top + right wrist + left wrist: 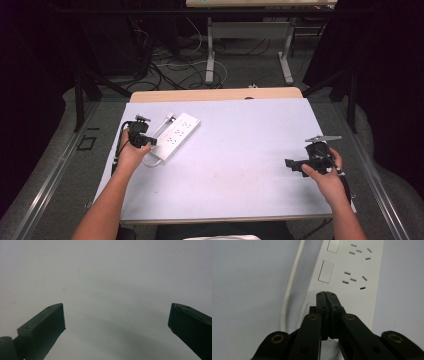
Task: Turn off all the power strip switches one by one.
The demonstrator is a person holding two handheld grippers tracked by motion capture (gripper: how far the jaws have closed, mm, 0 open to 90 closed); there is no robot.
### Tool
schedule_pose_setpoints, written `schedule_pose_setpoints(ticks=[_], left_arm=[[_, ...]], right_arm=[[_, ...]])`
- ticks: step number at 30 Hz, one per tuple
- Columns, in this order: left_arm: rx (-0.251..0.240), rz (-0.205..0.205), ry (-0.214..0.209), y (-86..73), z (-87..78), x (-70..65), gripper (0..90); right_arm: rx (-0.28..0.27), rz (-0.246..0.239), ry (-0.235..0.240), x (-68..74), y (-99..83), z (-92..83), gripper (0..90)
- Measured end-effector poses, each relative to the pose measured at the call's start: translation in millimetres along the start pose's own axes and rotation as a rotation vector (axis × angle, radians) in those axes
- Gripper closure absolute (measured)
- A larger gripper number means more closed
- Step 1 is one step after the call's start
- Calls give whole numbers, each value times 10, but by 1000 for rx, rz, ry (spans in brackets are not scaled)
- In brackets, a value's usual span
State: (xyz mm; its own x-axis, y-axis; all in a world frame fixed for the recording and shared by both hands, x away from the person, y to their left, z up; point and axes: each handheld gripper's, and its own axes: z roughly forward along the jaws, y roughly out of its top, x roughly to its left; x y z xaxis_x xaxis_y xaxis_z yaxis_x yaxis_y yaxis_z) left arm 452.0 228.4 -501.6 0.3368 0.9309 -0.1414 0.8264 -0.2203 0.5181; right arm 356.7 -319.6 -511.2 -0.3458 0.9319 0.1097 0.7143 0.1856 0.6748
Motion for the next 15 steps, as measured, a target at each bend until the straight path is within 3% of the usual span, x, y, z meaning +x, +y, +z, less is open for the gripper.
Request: schedule_pose_setpoints(ticks=[15], left_arm=[[-29, -6, -2, 175, -93, -43, 900]], right_arm=[[-2, 12, 19, 0, 0, -1, 0]])
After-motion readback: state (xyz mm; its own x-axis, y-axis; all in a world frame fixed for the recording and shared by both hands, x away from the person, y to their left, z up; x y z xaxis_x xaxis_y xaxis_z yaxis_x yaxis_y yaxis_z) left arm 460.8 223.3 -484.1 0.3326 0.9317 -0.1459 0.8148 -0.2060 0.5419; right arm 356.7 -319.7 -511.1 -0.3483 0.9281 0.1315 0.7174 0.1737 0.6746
